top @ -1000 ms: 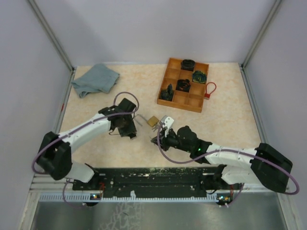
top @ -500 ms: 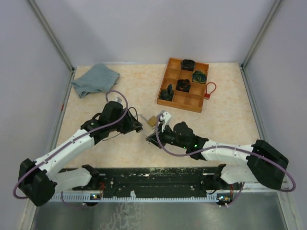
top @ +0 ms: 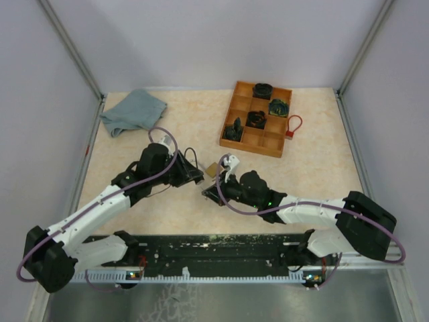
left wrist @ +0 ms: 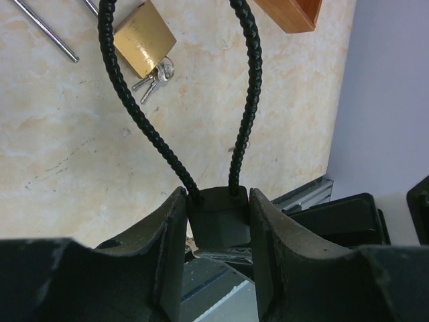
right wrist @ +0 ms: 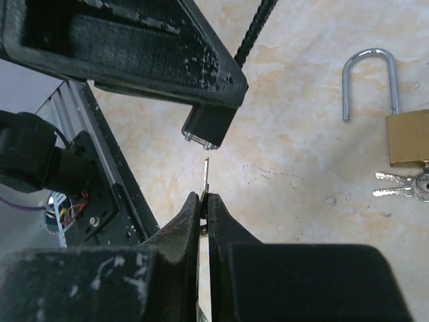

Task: Unlock with the key

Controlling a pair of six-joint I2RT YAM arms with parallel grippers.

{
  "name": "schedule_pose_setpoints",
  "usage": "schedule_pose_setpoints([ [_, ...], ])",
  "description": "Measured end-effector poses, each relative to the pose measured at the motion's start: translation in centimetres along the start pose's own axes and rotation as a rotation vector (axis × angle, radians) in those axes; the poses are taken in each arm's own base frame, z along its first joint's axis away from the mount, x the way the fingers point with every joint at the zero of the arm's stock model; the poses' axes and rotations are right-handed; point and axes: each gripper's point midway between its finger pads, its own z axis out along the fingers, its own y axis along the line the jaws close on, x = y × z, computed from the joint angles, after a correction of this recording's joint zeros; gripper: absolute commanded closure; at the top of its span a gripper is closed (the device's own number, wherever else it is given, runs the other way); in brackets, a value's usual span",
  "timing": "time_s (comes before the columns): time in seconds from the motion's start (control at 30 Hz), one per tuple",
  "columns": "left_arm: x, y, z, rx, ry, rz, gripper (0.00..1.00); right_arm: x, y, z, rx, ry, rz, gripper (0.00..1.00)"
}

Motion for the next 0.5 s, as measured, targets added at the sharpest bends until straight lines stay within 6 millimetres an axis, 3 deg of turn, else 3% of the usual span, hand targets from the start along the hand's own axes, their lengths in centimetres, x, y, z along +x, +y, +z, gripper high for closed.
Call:
schedule_pose_setpoints([
  [0.5, 0.1, 0.2, 0.2, 0.006, -0.003, -0.002, 0.97, -1.6, 0.2, 0.2, 0.004, -0.065, 0.036, 1.0],
])
